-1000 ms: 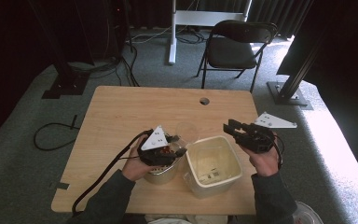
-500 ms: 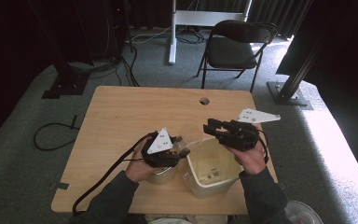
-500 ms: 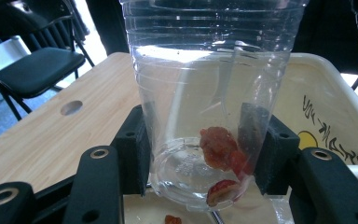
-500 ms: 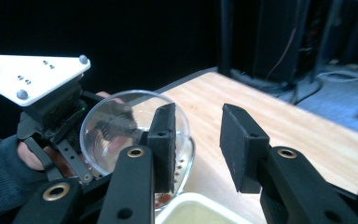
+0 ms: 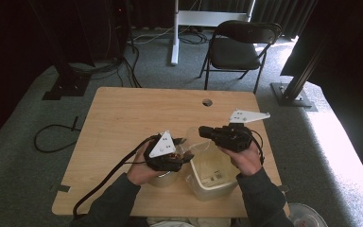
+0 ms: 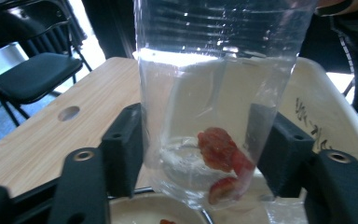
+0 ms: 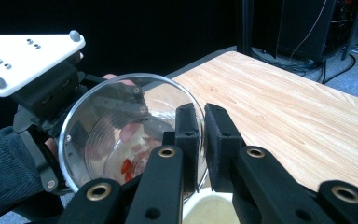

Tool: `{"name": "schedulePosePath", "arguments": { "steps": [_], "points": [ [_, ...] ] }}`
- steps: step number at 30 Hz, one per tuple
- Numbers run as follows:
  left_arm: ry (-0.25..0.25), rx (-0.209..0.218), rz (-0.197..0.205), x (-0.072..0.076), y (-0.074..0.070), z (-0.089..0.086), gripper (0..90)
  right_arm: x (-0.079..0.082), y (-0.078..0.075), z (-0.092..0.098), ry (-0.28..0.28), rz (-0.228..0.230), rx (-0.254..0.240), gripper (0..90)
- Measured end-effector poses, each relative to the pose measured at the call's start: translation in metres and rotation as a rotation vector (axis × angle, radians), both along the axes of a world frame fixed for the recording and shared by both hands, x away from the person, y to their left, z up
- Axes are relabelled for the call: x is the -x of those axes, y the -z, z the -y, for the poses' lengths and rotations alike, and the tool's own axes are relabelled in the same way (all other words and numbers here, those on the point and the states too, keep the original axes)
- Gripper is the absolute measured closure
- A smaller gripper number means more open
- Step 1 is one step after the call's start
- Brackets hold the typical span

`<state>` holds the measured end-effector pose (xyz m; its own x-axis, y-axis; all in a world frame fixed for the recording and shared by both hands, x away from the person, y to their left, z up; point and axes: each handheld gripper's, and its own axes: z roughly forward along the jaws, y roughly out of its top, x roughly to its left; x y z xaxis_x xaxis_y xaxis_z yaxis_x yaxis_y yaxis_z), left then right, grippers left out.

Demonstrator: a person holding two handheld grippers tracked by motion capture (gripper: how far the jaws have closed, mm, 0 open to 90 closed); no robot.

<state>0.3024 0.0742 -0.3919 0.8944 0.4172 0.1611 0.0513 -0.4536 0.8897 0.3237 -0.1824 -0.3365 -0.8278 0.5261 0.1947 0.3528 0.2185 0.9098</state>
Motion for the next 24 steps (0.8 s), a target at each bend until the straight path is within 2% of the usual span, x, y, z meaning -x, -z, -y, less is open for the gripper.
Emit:
{"name": "schedulePosePath", "arguments": {
  "steps": [5, 9, 14, 18, 22, 24],
  "points": [
    [-0.001, 0.0, -0.019, -0.001, -0.001, -0.003, 35.0, 0.001, -0.001, 0.007, 0.008, -0.006, -0.025, 85.5],
    [-0.007, -0.012, -0.014, 0.001, -0.003, -0.006, 34.1, 0.003, -0.002, 0.02, 0.026, -0.004, -0.044, 85.9],
    [-0.028, -0.011, 0.005, 0.002, -0.008, -0.014, 34.2, 0.013, -0.003, 0.037, 0.058, 0.013, -0.021, 85.8],
    [-0.051, 0.004, 0.015, 0.002, -0.011, -0.022, 34.9, 0.023, -0.002, 0.052, 0.071, 0.008, -0.03, 85.8],
    [-0.081, 0.006, 0.025, 0.001, -0.015, -0.03, 35.0, 0.033, 0.0, 0.065, 0.093, 0.006, -0.01, 85.7],
    [-0.114, -0.001, 0.039, 0.0, -0.017, -0.032, 35.7, 0.037, 0.003, 0.071, 0.094, 0.012, 0.004, 85.6]
  ]
}}
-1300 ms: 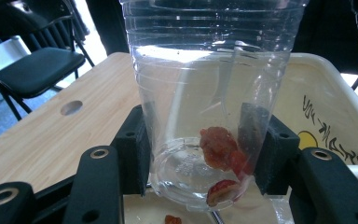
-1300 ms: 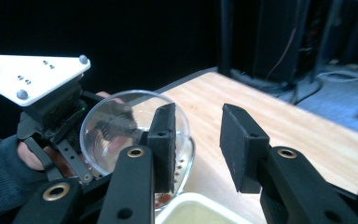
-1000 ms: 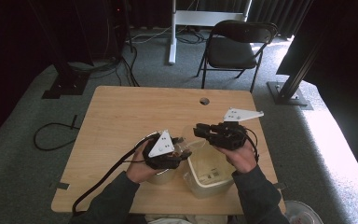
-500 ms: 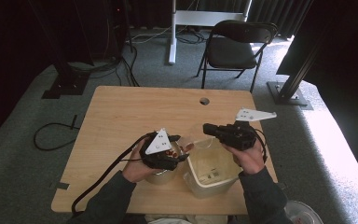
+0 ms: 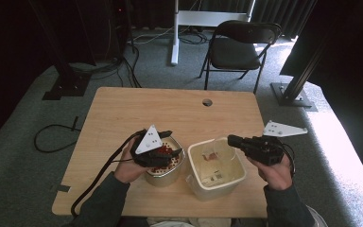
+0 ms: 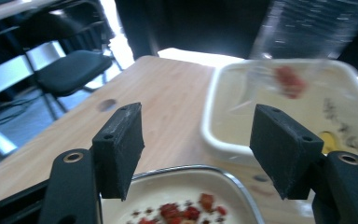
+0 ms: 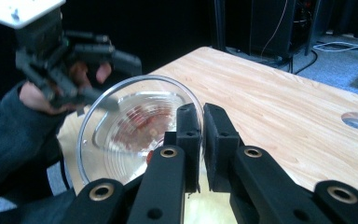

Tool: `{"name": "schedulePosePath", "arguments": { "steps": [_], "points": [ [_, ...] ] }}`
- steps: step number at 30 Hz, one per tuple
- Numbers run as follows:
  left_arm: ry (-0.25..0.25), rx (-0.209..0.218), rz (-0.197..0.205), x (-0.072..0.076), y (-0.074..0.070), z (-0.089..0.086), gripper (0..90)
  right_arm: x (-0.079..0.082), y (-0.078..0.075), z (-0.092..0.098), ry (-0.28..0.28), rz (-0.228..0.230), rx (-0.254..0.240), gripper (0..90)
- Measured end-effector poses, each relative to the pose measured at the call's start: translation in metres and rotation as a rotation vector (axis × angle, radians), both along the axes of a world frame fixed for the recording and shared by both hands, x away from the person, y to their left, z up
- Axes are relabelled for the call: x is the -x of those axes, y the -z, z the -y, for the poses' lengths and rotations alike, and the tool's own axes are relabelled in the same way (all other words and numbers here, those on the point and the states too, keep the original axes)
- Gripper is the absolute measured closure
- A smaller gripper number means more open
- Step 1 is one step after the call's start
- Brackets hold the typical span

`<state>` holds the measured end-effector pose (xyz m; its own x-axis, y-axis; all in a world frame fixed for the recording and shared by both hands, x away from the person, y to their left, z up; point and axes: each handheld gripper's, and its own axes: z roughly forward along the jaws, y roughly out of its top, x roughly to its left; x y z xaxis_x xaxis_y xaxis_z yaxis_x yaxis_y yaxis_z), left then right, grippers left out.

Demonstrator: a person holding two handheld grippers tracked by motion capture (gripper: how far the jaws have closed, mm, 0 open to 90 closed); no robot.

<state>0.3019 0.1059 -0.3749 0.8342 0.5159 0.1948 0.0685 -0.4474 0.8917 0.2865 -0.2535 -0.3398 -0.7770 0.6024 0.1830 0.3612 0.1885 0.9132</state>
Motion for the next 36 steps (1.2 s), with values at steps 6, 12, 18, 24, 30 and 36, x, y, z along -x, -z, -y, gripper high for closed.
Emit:
{"name": "schedulePosePath", "arguments": {
  "steps": [6, 12, 18, 24, 30, 36],
  "points": [
    [-0.037, 0.014, 0.006, -0.004, -0.003, -0.007, 36.1, 0.01, 0.01, 0.012, 0.029, -0.022, 0.039, 85.5],
    [-0.054, 0.024, 0.0, -0.005, -0.002, -0.012, 36.5, 0.009, 0.021, 0.014, 0.034, -0.057, 0.06, 85.4],
    [-0.065, 0.027, -0.002, -0.006, -0.002, -0.016, 36.5, 0.005, 0.033, 0.011, 0.033, -0.087, 0.093, 83.8],
    [-0.075, 0.034, -0.005, -0.007, -0.002, -0.02, 36.5, 0.004, 0.035, 0.01, 0.054, -0.06, 0.095, 54.4],
    [-0.093, 0.041, -0.007, -0.008, -0.003, -0.026, 36.6, -0.002, 0.037, 0.022, 0.136, -0.024, 0.079, 49.2],
    [-0.111, 0.048, -0.005, -0.009, -0.004, -0.032, 36.6, -0.018, 0.05, 0.04, 0.292, 0.001, 0.029, 48.4]
  ]
}}
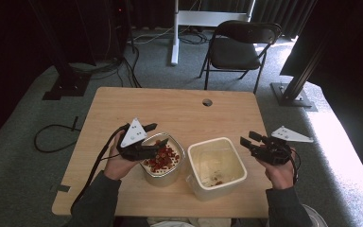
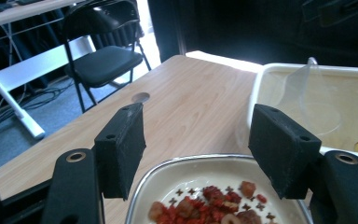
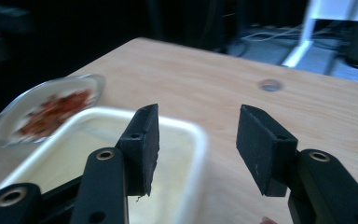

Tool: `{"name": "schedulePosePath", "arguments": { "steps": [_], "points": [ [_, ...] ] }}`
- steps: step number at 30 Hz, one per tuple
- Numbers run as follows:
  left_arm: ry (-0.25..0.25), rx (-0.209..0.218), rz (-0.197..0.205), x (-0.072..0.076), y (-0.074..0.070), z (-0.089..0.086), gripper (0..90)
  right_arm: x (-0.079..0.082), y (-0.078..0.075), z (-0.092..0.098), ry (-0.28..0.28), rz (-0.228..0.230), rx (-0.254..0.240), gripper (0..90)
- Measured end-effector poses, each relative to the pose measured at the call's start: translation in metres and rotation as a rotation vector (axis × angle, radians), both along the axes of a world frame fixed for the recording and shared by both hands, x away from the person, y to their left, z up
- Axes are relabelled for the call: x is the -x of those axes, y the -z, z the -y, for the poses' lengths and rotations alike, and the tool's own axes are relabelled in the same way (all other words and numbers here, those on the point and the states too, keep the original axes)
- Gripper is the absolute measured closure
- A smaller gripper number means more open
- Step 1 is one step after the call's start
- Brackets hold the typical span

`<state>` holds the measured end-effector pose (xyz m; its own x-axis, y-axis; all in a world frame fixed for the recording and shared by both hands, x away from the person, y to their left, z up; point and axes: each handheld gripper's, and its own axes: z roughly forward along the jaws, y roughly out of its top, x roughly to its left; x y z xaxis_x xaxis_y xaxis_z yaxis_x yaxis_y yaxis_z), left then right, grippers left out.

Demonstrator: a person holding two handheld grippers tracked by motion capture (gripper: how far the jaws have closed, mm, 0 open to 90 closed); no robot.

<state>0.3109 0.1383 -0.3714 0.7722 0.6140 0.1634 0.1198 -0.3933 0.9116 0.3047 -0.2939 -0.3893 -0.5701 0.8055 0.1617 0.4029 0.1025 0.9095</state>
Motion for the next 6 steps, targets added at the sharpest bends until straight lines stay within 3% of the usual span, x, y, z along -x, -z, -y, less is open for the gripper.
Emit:
{"name": "schedulePosePath", "arguments": {
  "steps": [3, 6],
  "points": [
    [-0.021, 0.006, -0.008, -0.002, 0.001, -0.008, 36.5, -0.015, 0.012, 0.007, 0.087, 0.014, 0.028, 45.7],
    [-0.035, 0.012, -0.009, -0.003, 0.002, -0.012, 36.6, -0.039, 0.031, 0.007, 0.133, -0.016, 0.067, 42.1]
  ]
}}
